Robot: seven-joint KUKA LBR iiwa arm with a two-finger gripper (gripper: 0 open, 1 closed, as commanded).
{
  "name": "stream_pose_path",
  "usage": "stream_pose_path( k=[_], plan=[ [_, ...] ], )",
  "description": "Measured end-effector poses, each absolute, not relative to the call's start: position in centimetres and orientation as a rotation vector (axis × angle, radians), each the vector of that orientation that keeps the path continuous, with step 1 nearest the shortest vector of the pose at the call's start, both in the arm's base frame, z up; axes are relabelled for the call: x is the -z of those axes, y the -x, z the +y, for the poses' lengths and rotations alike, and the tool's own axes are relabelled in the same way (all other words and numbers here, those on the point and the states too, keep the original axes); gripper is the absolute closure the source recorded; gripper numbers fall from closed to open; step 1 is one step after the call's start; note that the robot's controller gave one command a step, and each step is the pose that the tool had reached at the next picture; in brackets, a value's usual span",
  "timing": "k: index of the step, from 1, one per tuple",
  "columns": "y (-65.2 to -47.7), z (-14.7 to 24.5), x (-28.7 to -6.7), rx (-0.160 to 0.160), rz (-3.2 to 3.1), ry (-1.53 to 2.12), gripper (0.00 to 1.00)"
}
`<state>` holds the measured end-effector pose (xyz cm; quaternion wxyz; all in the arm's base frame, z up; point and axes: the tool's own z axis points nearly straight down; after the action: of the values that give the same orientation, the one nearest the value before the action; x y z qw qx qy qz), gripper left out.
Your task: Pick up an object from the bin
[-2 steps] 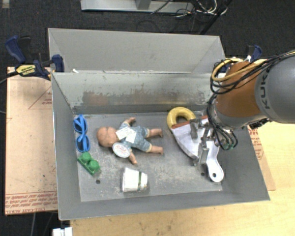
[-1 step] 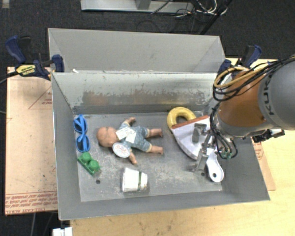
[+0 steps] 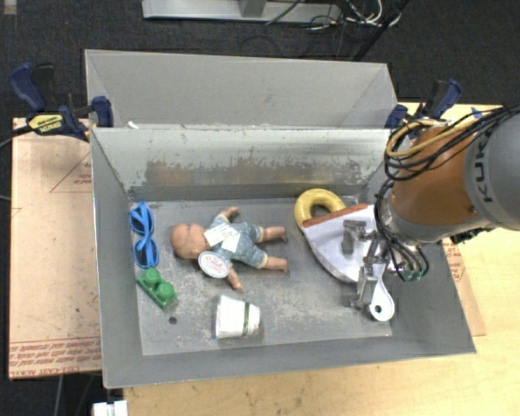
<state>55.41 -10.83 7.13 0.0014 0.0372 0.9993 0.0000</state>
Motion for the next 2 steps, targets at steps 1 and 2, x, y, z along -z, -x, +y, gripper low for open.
stream_pose_path(
  k=[1, 2],
  plan=[
    [-53.38, -10.45, -7.06, -0.004, 3.104, -0.417, 1.0],
    [-53.39, -10.45, -7.06, -0.003, 3.104, -0.416, 1.0]
  ],
)
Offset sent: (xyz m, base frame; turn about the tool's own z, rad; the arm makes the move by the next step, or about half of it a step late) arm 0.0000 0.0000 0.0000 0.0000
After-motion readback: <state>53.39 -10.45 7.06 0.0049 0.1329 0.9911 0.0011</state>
